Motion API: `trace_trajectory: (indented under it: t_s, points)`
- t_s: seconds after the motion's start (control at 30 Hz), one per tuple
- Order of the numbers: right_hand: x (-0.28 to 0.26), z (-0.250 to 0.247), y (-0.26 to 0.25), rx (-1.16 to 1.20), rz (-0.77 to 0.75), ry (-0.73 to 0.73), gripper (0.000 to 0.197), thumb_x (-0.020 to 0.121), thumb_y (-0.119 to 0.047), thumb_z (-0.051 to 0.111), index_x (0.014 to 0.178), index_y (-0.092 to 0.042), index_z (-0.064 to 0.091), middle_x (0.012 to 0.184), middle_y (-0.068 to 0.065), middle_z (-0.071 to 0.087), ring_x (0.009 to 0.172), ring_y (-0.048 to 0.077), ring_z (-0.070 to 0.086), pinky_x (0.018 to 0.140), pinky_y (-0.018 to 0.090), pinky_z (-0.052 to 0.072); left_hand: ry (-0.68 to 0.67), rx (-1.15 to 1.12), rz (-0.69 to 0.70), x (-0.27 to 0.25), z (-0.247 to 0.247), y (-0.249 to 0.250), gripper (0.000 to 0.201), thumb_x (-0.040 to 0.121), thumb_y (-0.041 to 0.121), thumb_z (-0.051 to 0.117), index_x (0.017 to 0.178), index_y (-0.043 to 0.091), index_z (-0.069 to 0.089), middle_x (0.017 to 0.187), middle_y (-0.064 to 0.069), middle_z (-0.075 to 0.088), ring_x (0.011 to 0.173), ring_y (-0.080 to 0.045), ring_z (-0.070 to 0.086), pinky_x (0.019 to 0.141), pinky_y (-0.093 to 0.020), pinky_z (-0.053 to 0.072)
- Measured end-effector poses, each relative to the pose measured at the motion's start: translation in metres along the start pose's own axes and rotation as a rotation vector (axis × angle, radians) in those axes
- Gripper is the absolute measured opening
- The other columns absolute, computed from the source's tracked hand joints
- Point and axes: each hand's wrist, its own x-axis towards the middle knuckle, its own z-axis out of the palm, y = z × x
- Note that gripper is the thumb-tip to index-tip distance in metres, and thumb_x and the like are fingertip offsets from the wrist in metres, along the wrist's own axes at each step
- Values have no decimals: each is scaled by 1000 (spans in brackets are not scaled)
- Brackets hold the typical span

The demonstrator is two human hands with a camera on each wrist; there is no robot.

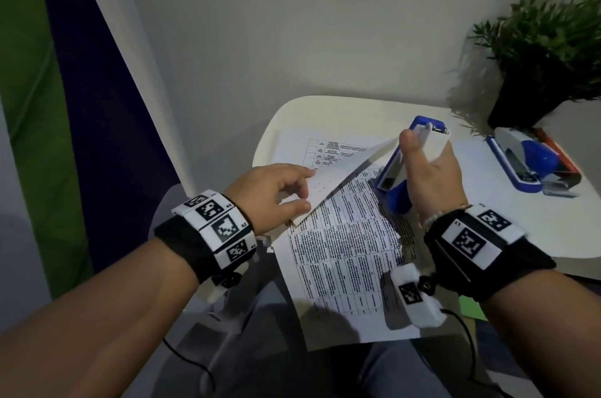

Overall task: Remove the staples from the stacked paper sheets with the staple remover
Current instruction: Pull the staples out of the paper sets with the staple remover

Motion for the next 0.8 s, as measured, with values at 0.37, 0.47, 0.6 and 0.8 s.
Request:
trace_trajectory:
  t_s: [0.37, 0.47, 0.6, 0.8]
  points:
    - [0, 0, 3, 7, -70, 4, 33, 92, -48, 50, 100, -15, 48, 75, -9, 48, 65, 5, 46, 60, 23, 35, 4, 65, -42, 1, 2, -2, 49, 75, 24, 76, 118, 36, 57, 122, 25, 56, 110, 4, 51, 95, -17, 38]
    - [-1, 2, -1, 17, -82, 8, 31, 92, -46, 51, 98, -16, 49, 74, -9, 48, 62, 1, 48, 59, 21, 37, -30, 42, -55, -1, 0, 1, 63, 67, 34, 81, 122, 41, 53, 124, 29, 51, 106, 4, 52, 91, -21, 44]
    - [-3, 3, -23, 240, -155, 103, 20, 96, -36, 52, 84, -20, 50, 68, -11, 49, 47, -10, 47, 51, 6, 37, -5, 12, -42, -4, -3, 6, 67, 64, 29, 84, 122, 40, 51, 118, 30, 49, 103, 8, 49, 90, -17, 39]
    - [-14, 12, -74, 384, -363, 62, 16, 90, -36, 52, 82, -23, 46, 70, -10, 49, 51, -11, 51, 52, 7, 40, 319, -319, -63, -9, 0, 15, 25, 85, 15, 65, 82, 39, 59, 70, 19, 63, 60, 7, 58, 61, -15, 43]
